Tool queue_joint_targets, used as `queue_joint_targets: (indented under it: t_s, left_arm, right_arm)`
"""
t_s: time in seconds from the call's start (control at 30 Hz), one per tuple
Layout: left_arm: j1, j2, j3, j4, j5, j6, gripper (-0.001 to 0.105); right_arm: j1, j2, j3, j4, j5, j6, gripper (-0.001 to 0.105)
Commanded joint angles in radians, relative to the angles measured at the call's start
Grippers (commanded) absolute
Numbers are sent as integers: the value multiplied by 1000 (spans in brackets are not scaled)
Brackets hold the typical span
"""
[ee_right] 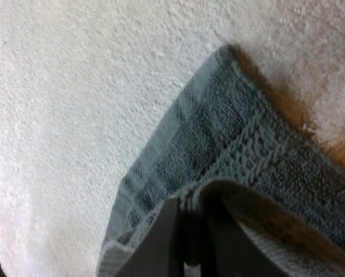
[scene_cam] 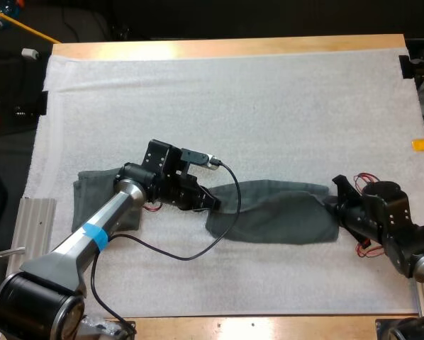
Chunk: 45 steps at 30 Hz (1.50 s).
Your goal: Pick towel from pile, fold and stack
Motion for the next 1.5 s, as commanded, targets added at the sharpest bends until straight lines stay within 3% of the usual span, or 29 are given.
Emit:
queue_joint_targets:
  t_s: [0.0, 0.27, 0.4, 0.5, 0.6, 0.73, 0.77, 0.83, 0.97, 1.07, 1.13, 1.3, 1.47]
  left_arm:
    - [-1, -3, -2, -14, -16, -11, 0]
    - [-1, -3, -2, -19, -124, -11, 0]
    - [-1, -3, -2, -33, -131, -11, 0]
    - [-1, -3, -2, -48, -131, -22, 7]
    - [-1, -3, -2, -67, -131, -39, 28]
    - [-1, -5, -2, -83, -102, -60, 64]
    - [-1, -7, -2, -87, -93, -60, 69]
    - [-1, -25, -8, -84, -85, -53, 70]
    - [-1, -101, -15, -62, -84, -28, 69]
    - [-1, -190, -15, -25, -85, -9, 69]
    - [-1, -286, -15, 25, -85, -9, 69]
    - [-1, -442, -15, 130, -85, -9, 69]
    - [-1, -578, -15, 238, -85, -14, 69]
  right_arm:
    - [-5, 3, -3, -10, -6, -9, 0]
    - [-5, 3, -3, -14, -6, -76, 0]
    - [-5, 3, -3, -40, -6, -120, 0]
    - [-7, 3, -3, -106, -27, -125, 1]
    - [-6, 3, -3, -177, -40, -126, 13]
    - [-6, 3, -3, -257, -43, -128, 52]
    - [-6, 3, -3, -276, -43, -133, 61]
    - [-6, 3, -3, -317, -51, -181, 72]
    - [-6, -7, -17, -337, -130, -303, 74]
    - [-6, -31, -43, -269, -180, -359, 74]
    - [-6, -61, -85, -128, -196, -434, 74]
    - [-6, -132, -172, 159, -191, -613, 72]
    - [-6, -201, -256, 400, -154, -721, 72]
